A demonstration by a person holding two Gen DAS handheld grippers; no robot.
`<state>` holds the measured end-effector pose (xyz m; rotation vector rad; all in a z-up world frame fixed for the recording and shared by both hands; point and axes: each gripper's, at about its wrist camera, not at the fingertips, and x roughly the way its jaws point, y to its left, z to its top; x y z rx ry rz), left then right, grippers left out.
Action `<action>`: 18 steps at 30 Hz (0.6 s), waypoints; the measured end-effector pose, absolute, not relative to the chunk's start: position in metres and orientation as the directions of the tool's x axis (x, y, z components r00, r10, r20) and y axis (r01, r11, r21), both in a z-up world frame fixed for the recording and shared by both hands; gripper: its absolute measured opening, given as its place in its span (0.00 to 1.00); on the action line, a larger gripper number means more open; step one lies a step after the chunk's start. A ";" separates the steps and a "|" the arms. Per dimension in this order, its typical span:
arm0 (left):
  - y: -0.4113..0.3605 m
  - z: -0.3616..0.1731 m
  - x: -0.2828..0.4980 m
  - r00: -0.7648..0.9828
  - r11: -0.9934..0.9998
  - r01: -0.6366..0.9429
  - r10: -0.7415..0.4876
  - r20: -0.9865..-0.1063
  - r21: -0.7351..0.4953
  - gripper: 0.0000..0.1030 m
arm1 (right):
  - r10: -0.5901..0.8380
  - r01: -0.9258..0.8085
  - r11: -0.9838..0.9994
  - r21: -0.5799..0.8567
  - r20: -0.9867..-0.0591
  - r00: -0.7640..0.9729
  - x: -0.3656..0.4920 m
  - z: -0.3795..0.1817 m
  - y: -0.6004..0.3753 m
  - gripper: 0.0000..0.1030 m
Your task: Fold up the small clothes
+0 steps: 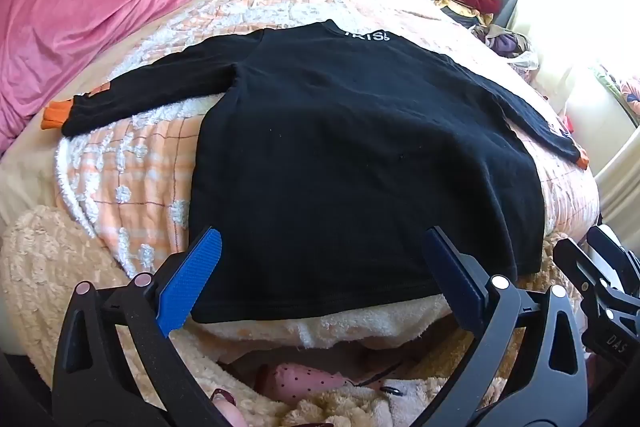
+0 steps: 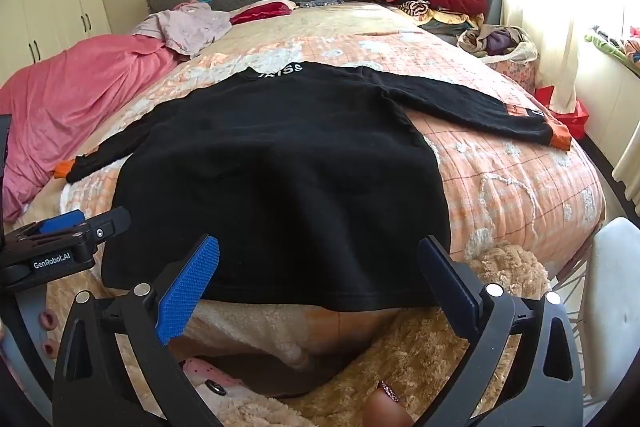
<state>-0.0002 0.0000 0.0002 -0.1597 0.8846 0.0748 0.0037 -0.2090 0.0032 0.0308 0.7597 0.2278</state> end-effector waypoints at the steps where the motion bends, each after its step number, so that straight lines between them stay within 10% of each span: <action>1: 0.000 0.000 0.000 0.633 0.986 -0.131 0.000 -0.774 -0.107 0.92 | 0.215 -0.196 0.975 0.106 -0.679 0.702 0.003 0.001 -0.206 0.96; 18: 0.000 0.000 0.000 0.634 0.986 -0.131 0.000 -0.773 -0.107 0.92 | 0.217 -0.203 0.974 0.101 -0.684 0.696 0.000 0.003 -0.203 0.96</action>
